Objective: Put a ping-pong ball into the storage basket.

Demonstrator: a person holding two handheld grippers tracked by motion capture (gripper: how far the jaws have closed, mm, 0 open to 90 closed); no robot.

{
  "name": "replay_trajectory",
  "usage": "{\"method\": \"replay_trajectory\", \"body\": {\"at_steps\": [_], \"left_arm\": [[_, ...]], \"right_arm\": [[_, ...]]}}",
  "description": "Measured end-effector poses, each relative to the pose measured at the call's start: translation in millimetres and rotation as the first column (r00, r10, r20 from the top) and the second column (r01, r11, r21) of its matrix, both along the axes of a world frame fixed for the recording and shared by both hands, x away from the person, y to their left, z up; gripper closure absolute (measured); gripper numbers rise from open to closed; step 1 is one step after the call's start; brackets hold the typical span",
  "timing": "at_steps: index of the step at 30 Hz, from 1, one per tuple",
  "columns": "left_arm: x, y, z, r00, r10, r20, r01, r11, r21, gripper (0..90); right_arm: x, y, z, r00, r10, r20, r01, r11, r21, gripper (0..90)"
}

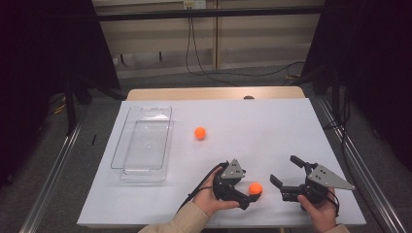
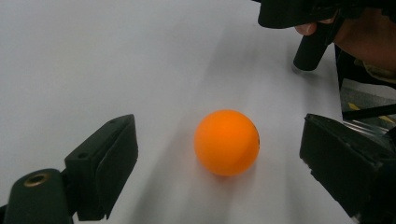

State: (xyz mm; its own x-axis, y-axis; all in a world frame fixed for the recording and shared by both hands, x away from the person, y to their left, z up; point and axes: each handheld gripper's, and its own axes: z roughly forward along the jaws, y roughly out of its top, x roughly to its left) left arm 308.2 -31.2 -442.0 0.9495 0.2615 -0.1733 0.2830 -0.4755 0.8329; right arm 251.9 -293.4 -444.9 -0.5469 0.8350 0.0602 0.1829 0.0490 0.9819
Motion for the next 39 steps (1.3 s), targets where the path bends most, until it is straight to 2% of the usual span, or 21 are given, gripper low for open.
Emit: {"method": "replay_trajectory", "body": {"at_steps": [13,25,39], "left_arm": [[0.7,-5.0,-2.1,0.9993,-0.026,-0.027,0.026,0.9992,0.03,16.7],[1.5,-8.1,-4.3,0.9983,-0.025,-0.053,0.028,0.9977,0.061,23.0],[2.3,-14.2,-5.2,0.9989,-0.022,-0.041,0.026,0.9949,0.098,30.1]], "right_arm": [[0.1,0.2,0.0,1.0,-0.001,-0.002,0.001,1.0,0.001,1.9],[0.1,0.0,0.0,1.0,-0.001,-0.001,0.001,1.0,0.0,1.9],[0.3,-0.1,-0.1,1.0,0.001,-0.001,-0.001,1.0,0.0,1.9]]}}
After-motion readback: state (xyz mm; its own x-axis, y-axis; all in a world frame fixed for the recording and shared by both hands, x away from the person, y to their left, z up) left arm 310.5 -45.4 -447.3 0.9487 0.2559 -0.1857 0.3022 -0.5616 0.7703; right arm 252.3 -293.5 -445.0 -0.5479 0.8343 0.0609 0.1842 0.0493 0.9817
